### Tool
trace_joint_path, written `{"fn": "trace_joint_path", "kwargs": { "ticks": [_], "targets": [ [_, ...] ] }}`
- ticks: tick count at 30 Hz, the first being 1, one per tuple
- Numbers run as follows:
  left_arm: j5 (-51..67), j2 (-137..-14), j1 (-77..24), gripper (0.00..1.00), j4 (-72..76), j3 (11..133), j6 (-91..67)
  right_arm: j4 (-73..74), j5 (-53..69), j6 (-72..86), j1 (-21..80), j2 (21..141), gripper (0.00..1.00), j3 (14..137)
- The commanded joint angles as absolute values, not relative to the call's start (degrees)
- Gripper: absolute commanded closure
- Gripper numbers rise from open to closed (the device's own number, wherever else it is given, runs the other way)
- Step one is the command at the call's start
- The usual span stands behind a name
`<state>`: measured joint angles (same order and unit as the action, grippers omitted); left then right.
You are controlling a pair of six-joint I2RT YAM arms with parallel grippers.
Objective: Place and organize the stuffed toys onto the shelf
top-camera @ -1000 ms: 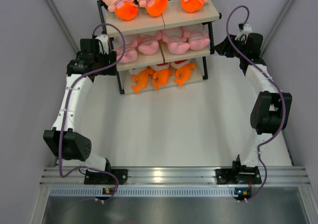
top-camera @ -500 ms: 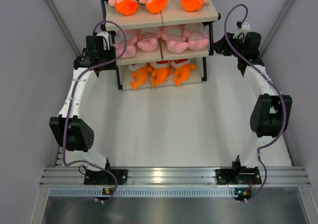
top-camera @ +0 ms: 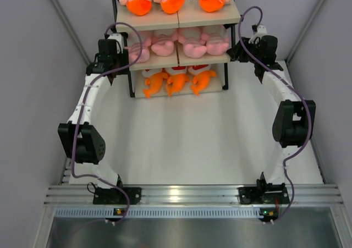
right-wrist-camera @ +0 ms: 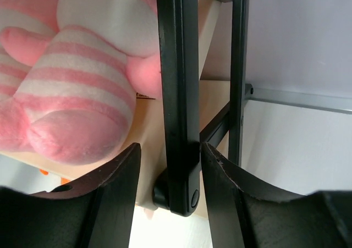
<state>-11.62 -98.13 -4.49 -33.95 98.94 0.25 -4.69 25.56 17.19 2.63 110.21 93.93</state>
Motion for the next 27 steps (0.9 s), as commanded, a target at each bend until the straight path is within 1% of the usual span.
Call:
{"fn": "trace_joint_path", "kwargs": {
  "ticks": [1, 4, 5, 7, 8, 9, 11, 12, 15, 16, 17, 18, 23, 27],
  "targets": [
    [-10.7, -98.8, -4.6, 0.33, -24.2, 99.1, 1.1, -6.7, 25.3, 17.2, 3.6, 110.7, 0.52, 96.7],
    [-9.4, -99.5, -4.6, 0.33, -22.2, 99.1, 0.8, -6.5, 25.1, 17.2, 3.8, 111.4, 0.57, 97.0],
    [-9.0, -99.9, -4.6, 0.35, -22.1, 99.2, 0.7, -6.5, 25.0, 17.2, 3.8, 111.4, 0.64, 97.0],
    [-8.2, -100.5, -4.6, 0.4, -21.7, 99.7, 0.6, -6.1, 25.0, 16.9, 3.8, 111.6, 0.72, 97.1],
    [-7.5, -101.2, -4.6, 0.42, -21.7, 99.8, 0.7, -6.1, 25.1, 16.8, 3.8, 111.5, 0.79, 96.9],
    [-7.5, -101.6, -4.6, 0.51, -21.7, 100.0, 0.6, -5.7, 25.3, 16.6, 3.8, 111.3, 0.82, 96.6],
    [-7.3, -102.5, -4.6, 0.59, -21.7, 100.4, 1.1, -5.3, 25.5, 15.9, 3.8, 110.8, 0.89, 96.1],
    [-6.9, -102.6, -4.6, 0.69, -21.8, 100.4, 1.1, -5.2, 25.9, 15.5, 3.8, 110.0, 0.9, 95.2],
    [-6.8, -103.0, -4.6, 0.82, -21.8, 100.4, 1.4, -5.3, 26.9, 14.5, 3.9, 108.6, 0.94, 93.5],
    [-7.0, -103.1, -4.6, 0.92, -21.8, 100.4, 1.8, -4.9, 27.1, 14.0, 3.8, 108.3, 0.96, 93.3],
    [-7.4, -103.2, -4.5, 0.98, -21.8, 100.6, 2.0, -4.7, 27.2, 13.9, 3.8, 108.1, 0.99, 93.2],
    [-8.0, -103.4, -4.5, 1.0, -21.8, 100.7, 2.0, -4.5, 27.6, 13.4, 3.8, 107.6, 1.0, 92.8],
    [-7.8, -101.1, -4.4, 1.0, -21.8, 99.2, 2.0, -2.8, 27.8, 13.2, 3.7, 105.5, 1.0, 91.1],
    [-7.8, -97.7, -4.4, 1.0, -21.9, 95.3, 2.4, -0.9, 28.3, 12.8, 3.4, 102.1, 1.0, 88.6]
  ]
}}
